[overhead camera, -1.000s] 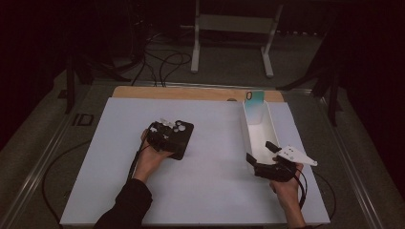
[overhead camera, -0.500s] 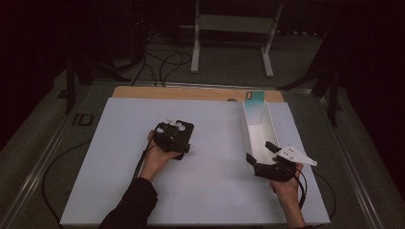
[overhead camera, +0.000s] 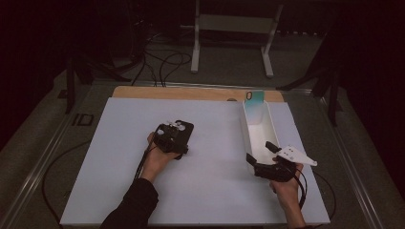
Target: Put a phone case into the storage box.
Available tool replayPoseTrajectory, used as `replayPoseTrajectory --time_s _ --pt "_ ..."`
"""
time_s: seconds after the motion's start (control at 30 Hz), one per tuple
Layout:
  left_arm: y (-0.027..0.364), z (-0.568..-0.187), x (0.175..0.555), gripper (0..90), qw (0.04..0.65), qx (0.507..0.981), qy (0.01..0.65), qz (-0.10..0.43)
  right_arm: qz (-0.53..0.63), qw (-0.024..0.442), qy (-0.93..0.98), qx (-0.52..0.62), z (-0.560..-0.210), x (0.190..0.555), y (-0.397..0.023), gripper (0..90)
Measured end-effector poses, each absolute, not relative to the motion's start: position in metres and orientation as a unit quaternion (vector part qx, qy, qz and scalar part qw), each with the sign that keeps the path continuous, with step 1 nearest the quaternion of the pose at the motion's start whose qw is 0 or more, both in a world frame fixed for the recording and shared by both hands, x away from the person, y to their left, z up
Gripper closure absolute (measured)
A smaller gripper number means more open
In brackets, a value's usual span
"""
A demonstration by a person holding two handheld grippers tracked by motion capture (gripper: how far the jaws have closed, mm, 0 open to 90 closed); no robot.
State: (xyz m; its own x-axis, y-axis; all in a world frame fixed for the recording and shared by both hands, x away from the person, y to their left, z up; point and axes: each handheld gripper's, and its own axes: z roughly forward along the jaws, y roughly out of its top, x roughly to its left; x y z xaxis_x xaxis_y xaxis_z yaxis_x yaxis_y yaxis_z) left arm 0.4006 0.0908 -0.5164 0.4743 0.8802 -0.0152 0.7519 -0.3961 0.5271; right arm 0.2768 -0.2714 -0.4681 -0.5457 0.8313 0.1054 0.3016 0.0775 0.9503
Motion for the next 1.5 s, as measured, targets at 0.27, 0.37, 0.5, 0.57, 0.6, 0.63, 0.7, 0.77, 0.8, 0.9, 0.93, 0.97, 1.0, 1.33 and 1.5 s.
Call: replayPoseTrajectory --time_s 0.27,0.37,0.5,0.57,0.6,0.63,0.7,0.77,0.8,0.9,0.93,0.97,1.0,1.33,1.5 --pt "0.095 -0.513 0.400 13.4 0.234 0.830 0.490 0.125 0.543 0.243 0.692 0.409 -0.468 0.276 -0.271 7.9" --pt "0.097 -0.513 0.400 15.0 0.240 0.831 0.486 0.122 0.543 0.242 0.692 0.410 -0.468 0.277 -0.271 7.9" --pt "0.101 -0.511 0.399 16.3 0.249 0.829 0.486 0.121 0.542 0.242 0.693 0.410 -0.468 0.277 -0.271 7.9" --pt "0.103 -0.510 0.398 16.4 0.253 0.827 0.486 0.128 0.542 0.241 0.693 0.409 -0.468 0.277 -0.271 7.9" --pt "0.104 -0.508 0.397 16.5 0.256 0.826 0.486 0.128 0.542 0.241 0.693 0.410 -0.468 0.277 -0.271 7.9" --pt "0.105 -0.507 0.396 16.5 0.258 0.824 0.487 0.131 0.541 0.241 0.694 0.409 -0.468 0.277 -0.271 7.9" --pt "0.107 -0.504 0.395 16.5 0.265 0.823 0.486 0.132 0.541 0.240 0.694 0.409 -0.468 0.277 -0.270 7.9" --pt "0.109 -0.501 0.393 16.4 0.270 0.821 0.484 0.138 0.540 0.240 0.695 0.409 -0.468 0.277 -0.270 7.9" --pt "0.110 -0.499 0.393 16.4 0.273 0.820 0.483 0.139 0.540 0.240 0.695 0.409 -0.468 0.278 -0.270 7.9" --pt "0.113 -0.493 0.390 16.5 0.283 0.817 0.481 0.145 0.541 0.238 0.695 0.409 -0.468 0.278 -0.270 7.9" --pt "0.114 -0.491 0.389 16.5 0.286 0.815 0.482 0.147 0.541 0.238 0.695 0.410 -0.468 0.278 -0.270 7.9" --pt "0.115 -0.489 0.389 16.6 0.289 0.815 0.480 0.149 0.541 0.238 0.695 0.410 -0.468 0.278 -0.270 7.9" --pt "0.116 -0.487 0.388 16.6 0.292 0.813 0.480 0.152 0.541 0.237 0.695 0.410 -0.468 0.278 -0.269 7.9" --pt "0.119 -0.468 0.373 16.7 0.332 0.803 0.466 0.168 0.535 0.224 0.700 0.416 -0.468 0.280 -0.268 7.9" --pt "0.119 -0.459 0.364 16.6 0.350 0.801 0.453 0.177 0.536 0.213 0.703 0.416 -0.467 0.281 -0.267 8.3"
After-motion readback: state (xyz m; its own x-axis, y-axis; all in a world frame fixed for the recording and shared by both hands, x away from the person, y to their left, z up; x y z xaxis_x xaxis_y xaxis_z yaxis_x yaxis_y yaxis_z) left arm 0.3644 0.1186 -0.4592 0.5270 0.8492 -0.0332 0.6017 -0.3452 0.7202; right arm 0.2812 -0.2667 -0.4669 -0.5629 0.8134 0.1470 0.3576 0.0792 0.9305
